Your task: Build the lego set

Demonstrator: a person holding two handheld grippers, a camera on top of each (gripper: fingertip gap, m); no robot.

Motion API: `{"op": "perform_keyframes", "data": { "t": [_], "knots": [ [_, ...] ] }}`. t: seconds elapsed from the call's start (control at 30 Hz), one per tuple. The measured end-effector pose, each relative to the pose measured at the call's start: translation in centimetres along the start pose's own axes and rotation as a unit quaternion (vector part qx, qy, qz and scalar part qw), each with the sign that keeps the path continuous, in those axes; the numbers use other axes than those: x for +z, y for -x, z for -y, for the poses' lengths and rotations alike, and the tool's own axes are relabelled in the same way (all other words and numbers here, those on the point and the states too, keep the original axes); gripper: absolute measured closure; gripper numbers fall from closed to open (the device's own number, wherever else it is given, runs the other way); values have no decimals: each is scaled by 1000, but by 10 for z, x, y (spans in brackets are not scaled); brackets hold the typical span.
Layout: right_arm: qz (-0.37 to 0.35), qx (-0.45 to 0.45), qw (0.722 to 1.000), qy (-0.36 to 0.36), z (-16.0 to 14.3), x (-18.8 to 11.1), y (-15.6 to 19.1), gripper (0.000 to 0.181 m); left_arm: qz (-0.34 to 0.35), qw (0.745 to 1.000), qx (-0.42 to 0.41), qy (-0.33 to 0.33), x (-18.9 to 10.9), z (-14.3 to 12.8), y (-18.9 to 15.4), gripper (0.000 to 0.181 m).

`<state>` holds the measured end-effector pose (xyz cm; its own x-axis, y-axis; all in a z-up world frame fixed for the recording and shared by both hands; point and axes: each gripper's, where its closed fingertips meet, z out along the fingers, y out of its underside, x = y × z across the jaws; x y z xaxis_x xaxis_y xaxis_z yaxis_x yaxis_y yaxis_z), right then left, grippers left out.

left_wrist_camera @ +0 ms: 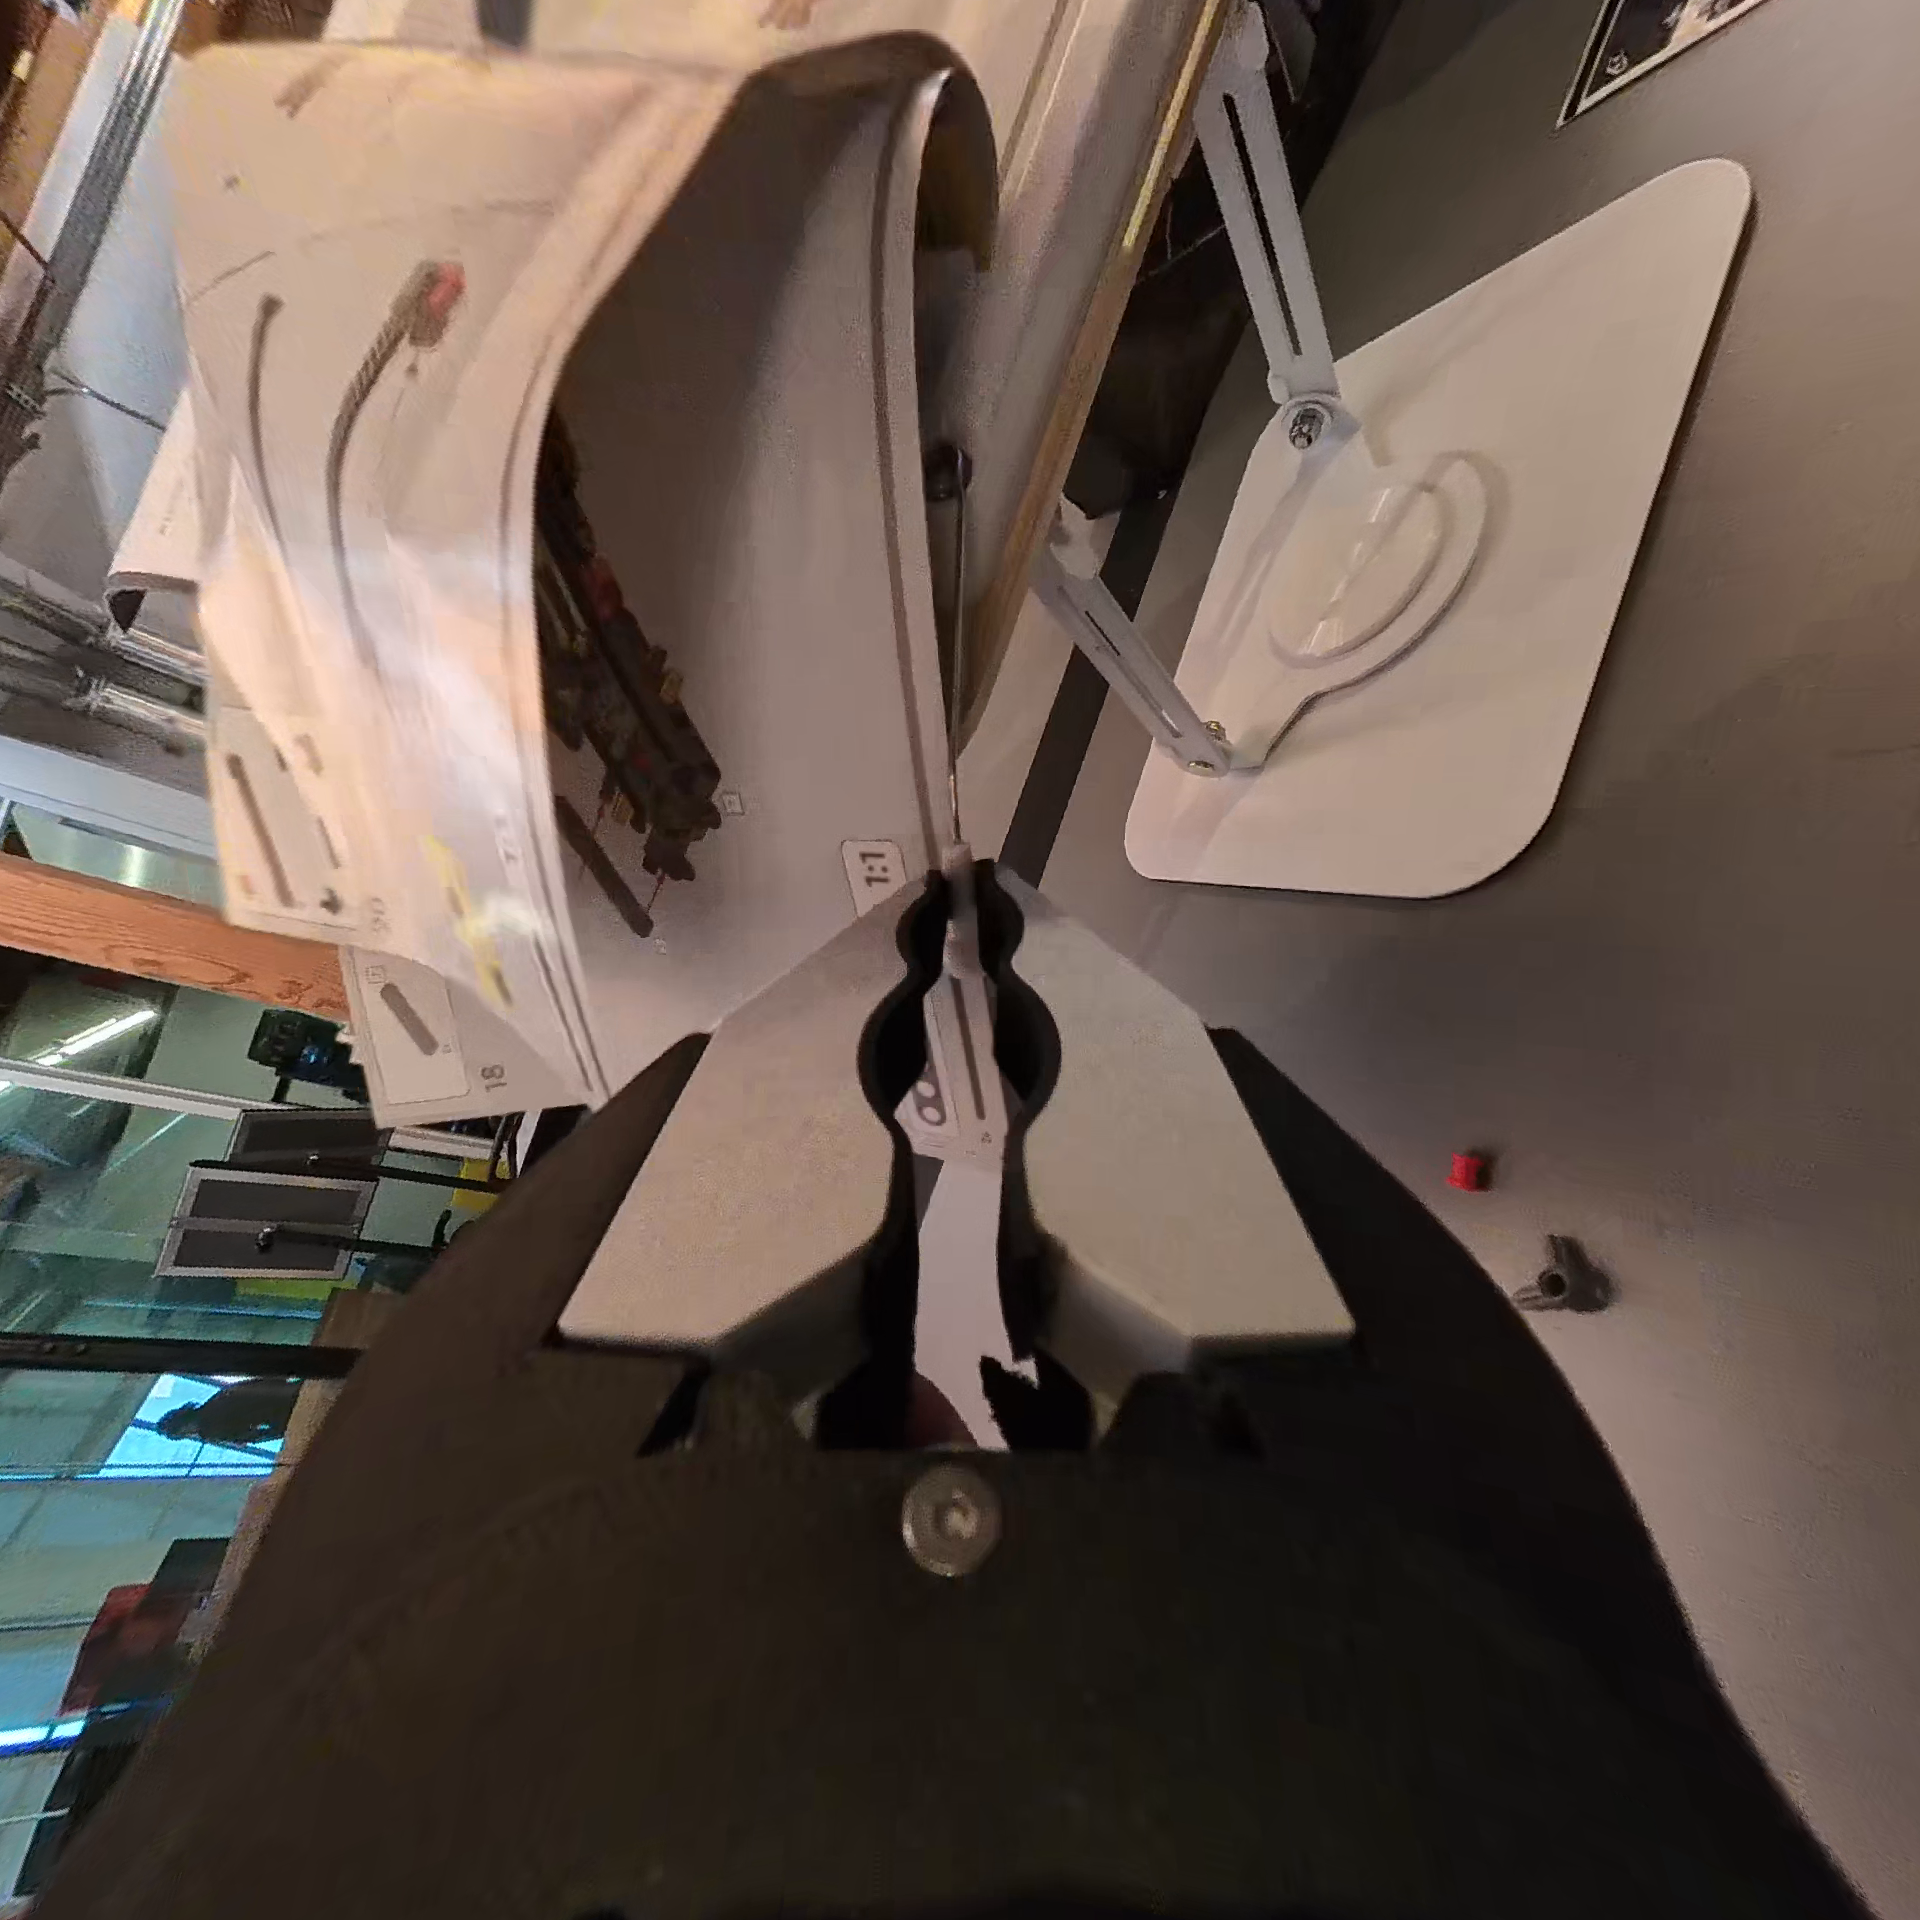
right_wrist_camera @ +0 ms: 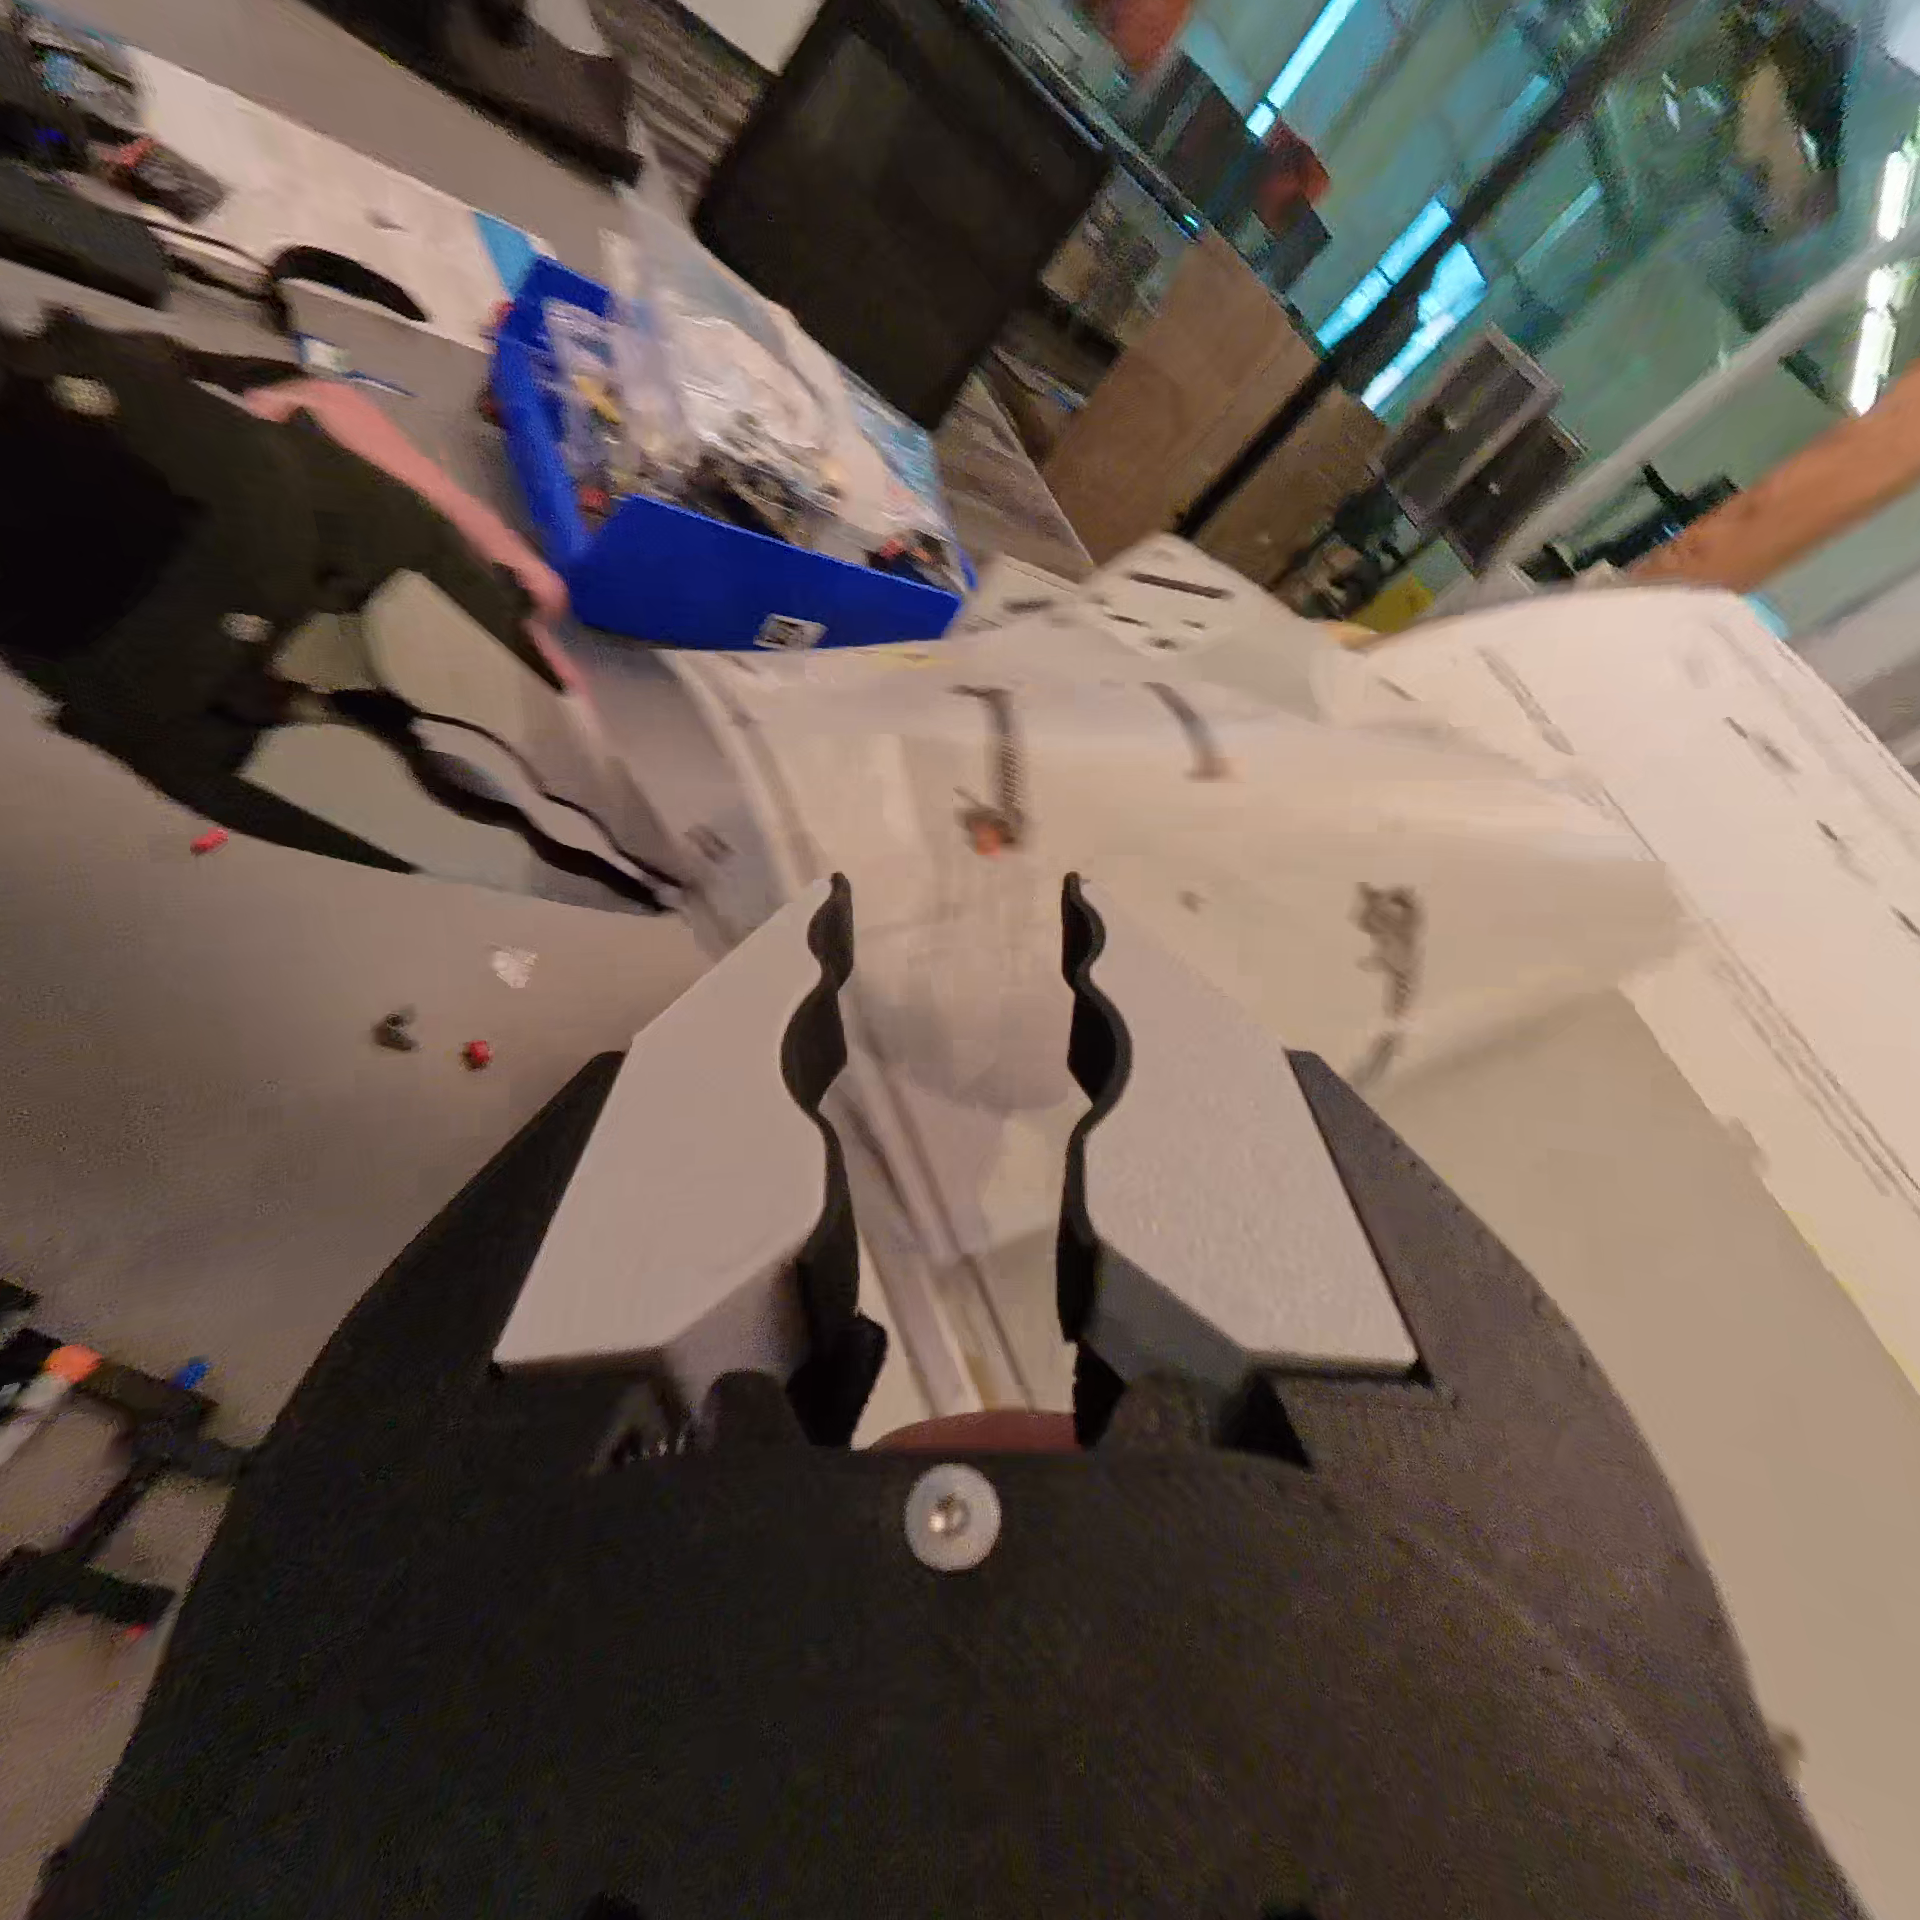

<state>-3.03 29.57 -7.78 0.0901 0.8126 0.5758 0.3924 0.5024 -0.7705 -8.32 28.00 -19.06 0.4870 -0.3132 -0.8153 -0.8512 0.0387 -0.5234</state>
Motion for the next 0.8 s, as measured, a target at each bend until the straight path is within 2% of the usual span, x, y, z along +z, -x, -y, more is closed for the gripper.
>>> {"op": "perform_keyframes", "data": {
  "t": [0.07,0.17,0.23,0.43,0.8],
  "knots": [
    [-23,7,1000,8,-9,-4,-24,147,2,1000,0,1,0,1,-2,178],
    [-22,-11,999,31,-20,10,-36,154,6,1000,-7,2,-2,2,-4,178],
    [-10,-37,998,48,-26,25,-33,163,10,1000,-8,2,-3,3,-4,178],
    [46,-70,991,108,-43,58,-15,168,13,1000,-6,1,-9,9,-7,178],
    [124,-113,973,158,-51,64,1,173,-34,998,53,25,-18,18,8,178]
  ]
}}
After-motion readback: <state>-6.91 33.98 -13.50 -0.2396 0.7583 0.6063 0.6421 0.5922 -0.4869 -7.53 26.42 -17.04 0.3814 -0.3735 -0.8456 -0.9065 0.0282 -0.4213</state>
